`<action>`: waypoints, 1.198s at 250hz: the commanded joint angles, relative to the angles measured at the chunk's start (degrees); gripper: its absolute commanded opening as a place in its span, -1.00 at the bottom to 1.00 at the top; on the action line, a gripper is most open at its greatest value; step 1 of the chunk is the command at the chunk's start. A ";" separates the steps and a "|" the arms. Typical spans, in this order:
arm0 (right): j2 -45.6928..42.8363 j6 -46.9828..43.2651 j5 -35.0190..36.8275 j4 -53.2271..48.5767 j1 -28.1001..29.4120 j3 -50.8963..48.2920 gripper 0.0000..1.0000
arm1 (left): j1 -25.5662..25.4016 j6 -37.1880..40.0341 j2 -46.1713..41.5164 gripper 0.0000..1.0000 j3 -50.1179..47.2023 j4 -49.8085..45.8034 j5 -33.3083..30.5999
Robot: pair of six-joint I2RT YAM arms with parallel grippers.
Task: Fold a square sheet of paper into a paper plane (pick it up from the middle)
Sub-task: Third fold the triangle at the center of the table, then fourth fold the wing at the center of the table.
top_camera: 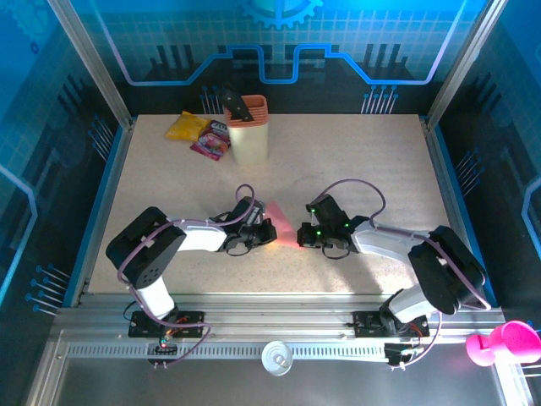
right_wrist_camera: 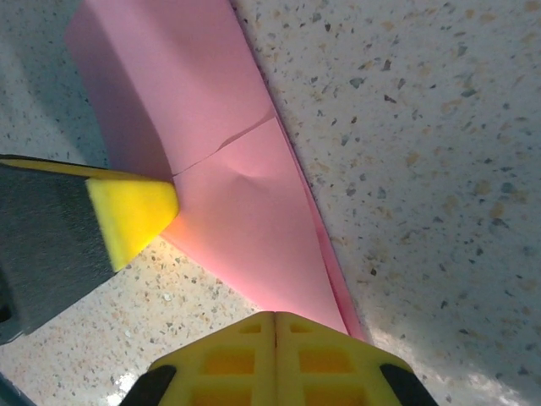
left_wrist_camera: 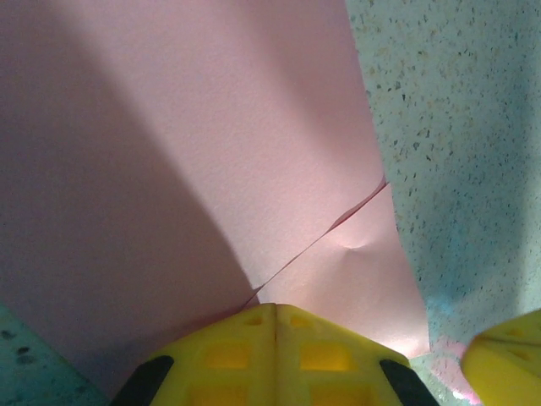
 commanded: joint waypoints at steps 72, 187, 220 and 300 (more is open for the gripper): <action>7.48 -0.46 -2.96 6.24 -0.35 2.08 -1.00 | -0.43 2.09 -1.46 -1.00 -1.82 -7.52 -1.33; 10.17 2.97 -2.26 10.08 0.06 -3.23 -1.00 | 3.26 -6.51 -14.57 0.21 -4.64 -10.45 -0.41; 10.90 3.83 -2.21 10.68 0.77 -3.52 -1.00 | 3.26 -8.77 -15.33 0.23 -5.28 -12.16 0.08; 12.02 5.09 -1.85 11.82 2.11 -3.94 -1.00 | 3.26 -11.21 -13.06 0.15 -5.90 -11.50 -0.73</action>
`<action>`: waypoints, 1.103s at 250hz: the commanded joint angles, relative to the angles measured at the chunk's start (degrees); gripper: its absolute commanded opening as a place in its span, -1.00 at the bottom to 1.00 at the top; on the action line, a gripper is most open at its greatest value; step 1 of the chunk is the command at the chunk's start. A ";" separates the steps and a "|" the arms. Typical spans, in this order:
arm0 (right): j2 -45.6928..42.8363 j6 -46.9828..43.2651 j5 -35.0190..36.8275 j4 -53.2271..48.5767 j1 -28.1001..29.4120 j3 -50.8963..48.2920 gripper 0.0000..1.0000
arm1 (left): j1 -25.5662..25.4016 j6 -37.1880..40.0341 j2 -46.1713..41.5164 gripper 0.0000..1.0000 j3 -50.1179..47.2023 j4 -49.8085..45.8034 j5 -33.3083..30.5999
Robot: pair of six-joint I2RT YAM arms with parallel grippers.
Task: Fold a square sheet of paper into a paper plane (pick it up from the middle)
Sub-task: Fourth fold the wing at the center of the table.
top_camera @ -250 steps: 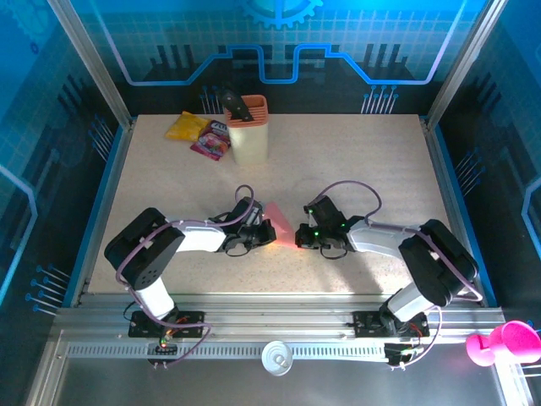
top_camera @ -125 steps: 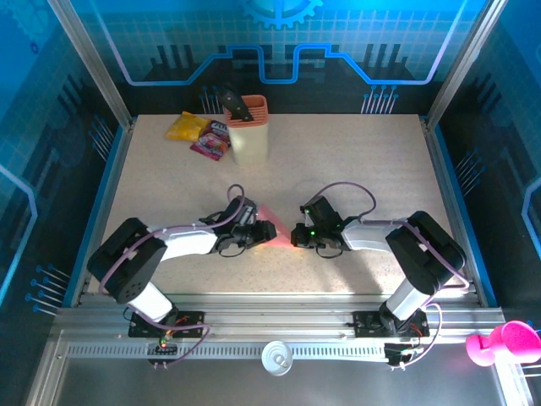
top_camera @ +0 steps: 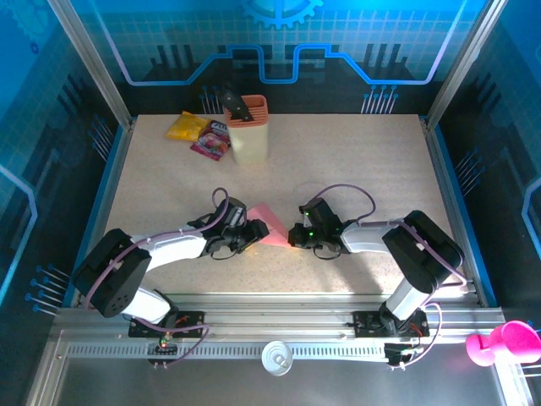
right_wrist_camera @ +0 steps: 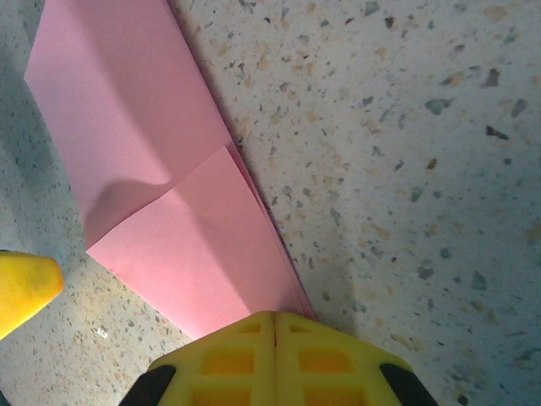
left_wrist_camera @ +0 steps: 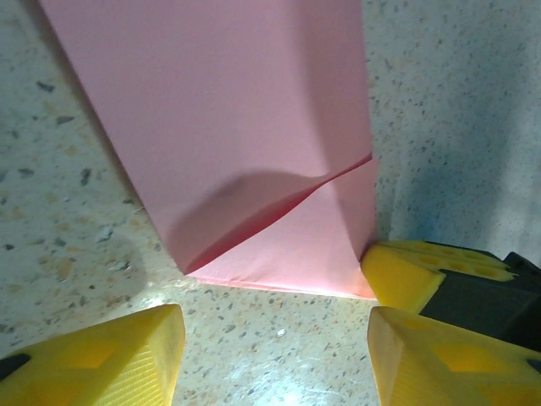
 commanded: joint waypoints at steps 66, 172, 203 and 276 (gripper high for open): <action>3.15 0.92 0.54 -3.35 1.13 -2.17 -1.00 | 0.04 -1.88 4.06 0.05 0.43 0.57 -0.63; 3.07 0.80 0.65 -3.38 1.15 -2.52 -1.00 | 0.40 -0.48 5.22 -0.31 1.73 2.32 -2.05; 3.17 0.83 0.66 -3.19 1.13 -2.69 -1.00 | 0.43 -0.17 4.97 -0.34 1.96 1.87 -2.56; 3.43 0.77 0.57 -3.09 1.13 -2.74 -1.00 | 0.98 0.47 3.58 -0.35 1.36 1.41 -3.63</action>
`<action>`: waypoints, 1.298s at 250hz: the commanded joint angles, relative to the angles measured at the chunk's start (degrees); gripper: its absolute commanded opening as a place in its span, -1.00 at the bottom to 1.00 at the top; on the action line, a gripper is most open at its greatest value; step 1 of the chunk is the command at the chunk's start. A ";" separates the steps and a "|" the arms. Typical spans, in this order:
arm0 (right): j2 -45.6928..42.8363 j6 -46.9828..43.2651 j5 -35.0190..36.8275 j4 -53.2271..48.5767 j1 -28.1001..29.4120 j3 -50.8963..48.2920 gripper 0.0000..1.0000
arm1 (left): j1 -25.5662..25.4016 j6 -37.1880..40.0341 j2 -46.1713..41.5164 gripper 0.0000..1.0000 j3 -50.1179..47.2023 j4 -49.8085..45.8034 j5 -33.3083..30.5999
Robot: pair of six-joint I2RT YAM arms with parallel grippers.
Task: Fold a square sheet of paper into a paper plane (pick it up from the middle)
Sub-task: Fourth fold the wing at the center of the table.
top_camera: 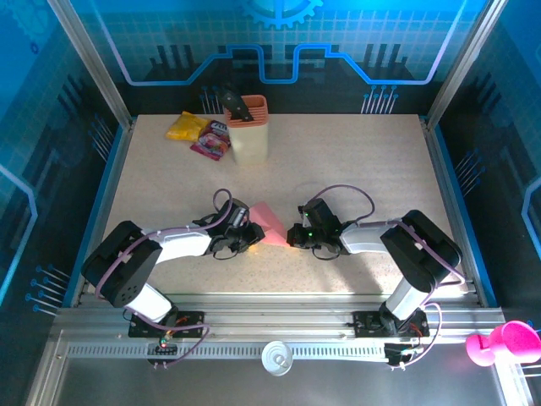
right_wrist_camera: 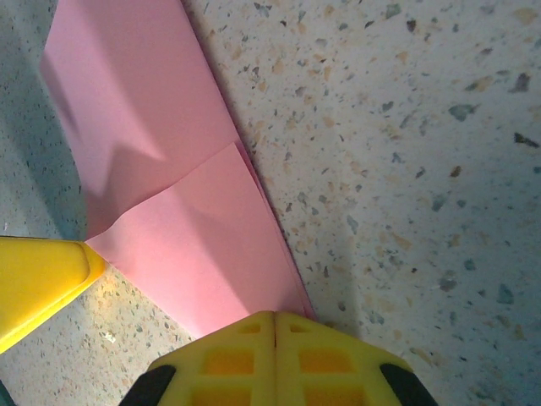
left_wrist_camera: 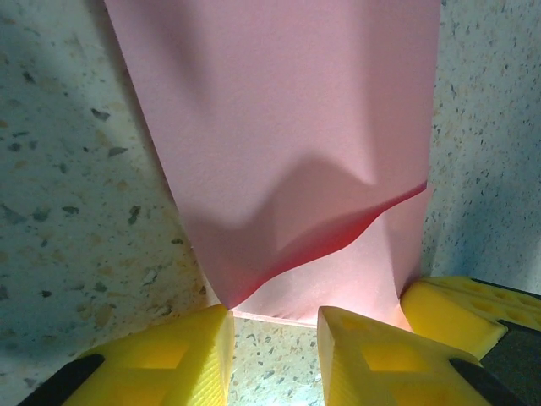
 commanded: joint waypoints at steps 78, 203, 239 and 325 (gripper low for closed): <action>3.22 0.40 0.78 -5.20 0.91 -2.09 -1.00 | 1.01 2.29 -2.44 -0.41 0.61 -0.41 -1.69; 3.28 0.28 0.43 -5.28 0.84 -1.78 -1.00 | 1.07 2.94 -2.88 -0.87 -0.78 0.90 -0.81; 1.48 -1.29 -0.83 -6.91 0.57 0.21 -1.00 | 1.00 3.27 -3.83 -1.00 -0.79 0.04 -0.55; -4.44 -6.32 -2.90 -13.53 0.66 8.93 -1.00 | 1.00 3.53 -5.21 -1.00 -0.60 -1.42 -0.28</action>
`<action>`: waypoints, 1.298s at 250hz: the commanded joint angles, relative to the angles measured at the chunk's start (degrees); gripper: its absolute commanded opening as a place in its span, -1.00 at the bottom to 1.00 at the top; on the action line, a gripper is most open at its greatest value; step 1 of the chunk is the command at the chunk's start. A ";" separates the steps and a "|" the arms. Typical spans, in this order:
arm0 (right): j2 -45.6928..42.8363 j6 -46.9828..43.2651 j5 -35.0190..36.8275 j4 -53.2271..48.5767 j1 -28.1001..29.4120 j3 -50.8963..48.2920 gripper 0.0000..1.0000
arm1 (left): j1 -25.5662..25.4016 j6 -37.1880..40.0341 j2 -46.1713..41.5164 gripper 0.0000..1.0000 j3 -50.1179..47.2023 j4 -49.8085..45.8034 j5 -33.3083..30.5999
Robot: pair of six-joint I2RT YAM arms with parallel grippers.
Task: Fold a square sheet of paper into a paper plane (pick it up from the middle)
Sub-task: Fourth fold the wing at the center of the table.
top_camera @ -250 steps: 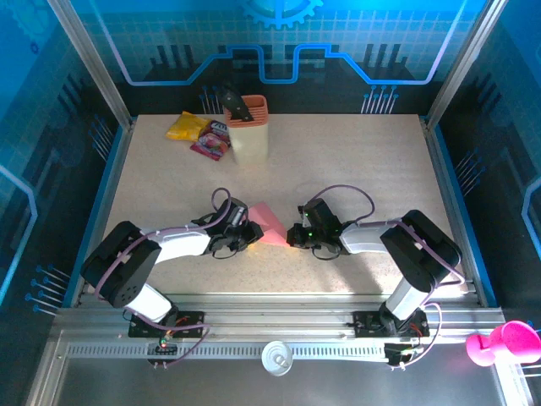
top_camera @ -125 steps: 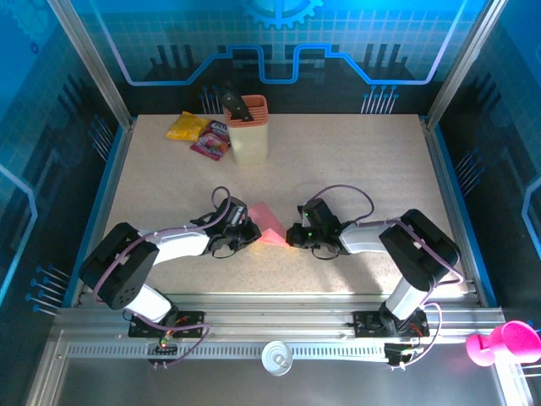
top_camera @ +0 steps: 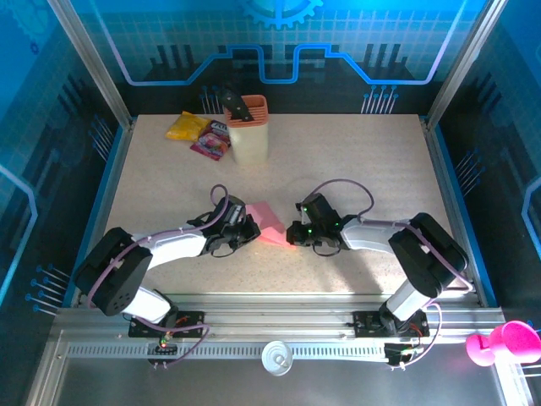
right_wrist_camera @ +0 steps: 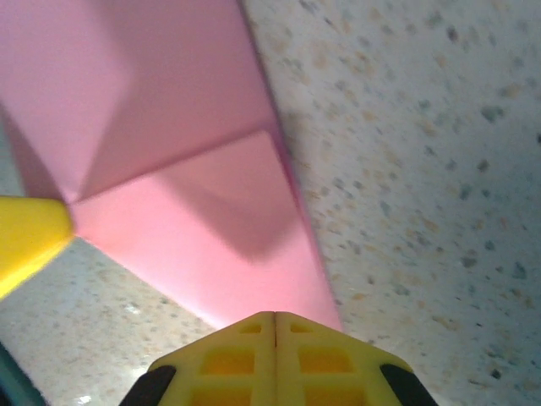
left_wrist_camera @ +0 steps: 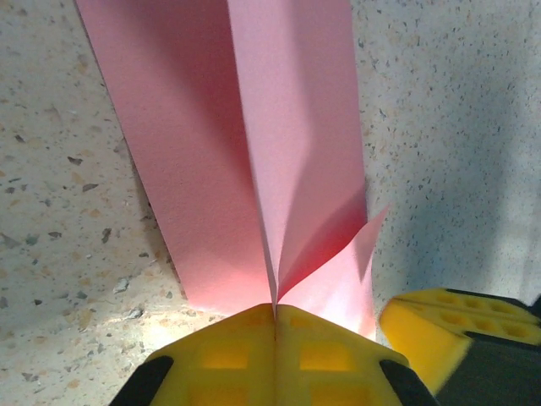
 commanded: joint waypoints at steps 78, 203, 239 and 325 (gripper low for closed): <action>7.91 -2.48 -4.18 -2.60 2.91 11.13 -1.00 | 0.19 0.94 -2.10 -1.00 -0.02 -2.69 0.11; 11.92 -3.71 -7.78 -1.09 2.49 10.98 -1.00 | 0.14 -1.02 -3.52 -1.00 0.55 -3.56 0.97; 5.36 -6.70 -5.93 -2.44 2.23 9.20 -0.83 | 0.07 -2.57 -4.13 -1.00 1.29 -5.67 0.70; -2.58 -17.75 1.76 -5.78 4.95 4.15 -0.47 | -0.03 -6.55 -4.83 -1.00 4.60 -12.82 0.63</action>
